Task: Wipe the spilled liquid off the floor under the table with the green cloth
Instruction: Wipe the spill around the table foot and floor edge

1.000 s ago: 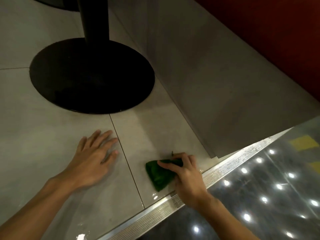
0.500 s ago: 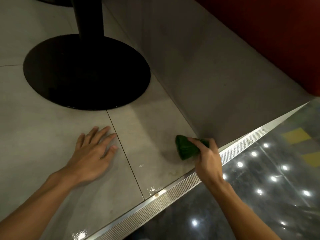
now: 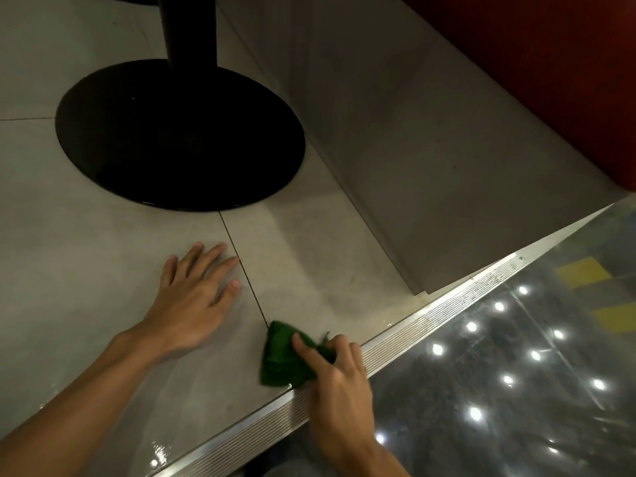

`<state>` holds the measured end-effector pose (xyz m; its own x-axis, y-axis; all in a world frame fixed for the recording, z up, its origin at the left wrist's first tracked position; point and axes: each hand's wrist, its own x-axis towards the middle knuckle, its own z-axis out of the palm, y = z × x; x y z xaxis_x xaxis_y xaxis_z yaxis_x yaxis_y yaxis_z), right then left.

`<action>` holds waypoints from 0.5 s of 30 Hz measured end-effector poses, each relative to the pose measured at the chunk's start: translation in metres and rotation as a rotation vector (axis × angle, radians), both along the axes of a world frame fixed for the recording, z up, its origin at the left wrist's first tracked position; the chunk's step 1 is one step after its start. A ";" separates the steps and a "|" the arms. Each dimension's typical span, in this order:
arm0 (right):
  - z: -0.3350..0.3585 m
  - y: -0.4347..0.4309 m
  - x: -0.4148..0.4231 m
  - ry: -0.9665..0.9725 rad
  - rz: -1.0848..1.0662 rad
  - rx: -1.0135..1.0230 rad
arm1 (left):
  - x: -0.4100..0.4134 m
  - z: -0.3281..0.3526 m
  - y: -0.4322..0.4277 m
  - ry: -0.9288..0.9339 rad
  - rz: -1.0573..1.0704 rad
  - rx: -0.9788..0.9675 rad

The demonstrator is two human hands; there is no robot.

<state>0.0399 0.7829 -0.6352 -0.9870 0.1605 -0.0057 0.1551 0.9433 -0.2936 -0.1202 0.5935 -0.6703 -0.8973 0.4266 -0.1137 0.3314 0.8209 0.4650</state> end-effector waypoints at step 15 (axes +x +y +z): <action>0.027 0.020 -0.056 -0.115 0.270 -0.383 | -0.008 0.004 -0.007 -0.073 -0.008 0.045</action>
<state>-0.0158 0.8024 -0.6080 -0.9826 -0.1365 -0.1257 -0.0290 0.7818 -0.6228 -0.1285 0.5867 -0.6658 -0.8840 0.4396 -0.1589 0.3017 0.7963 0.5244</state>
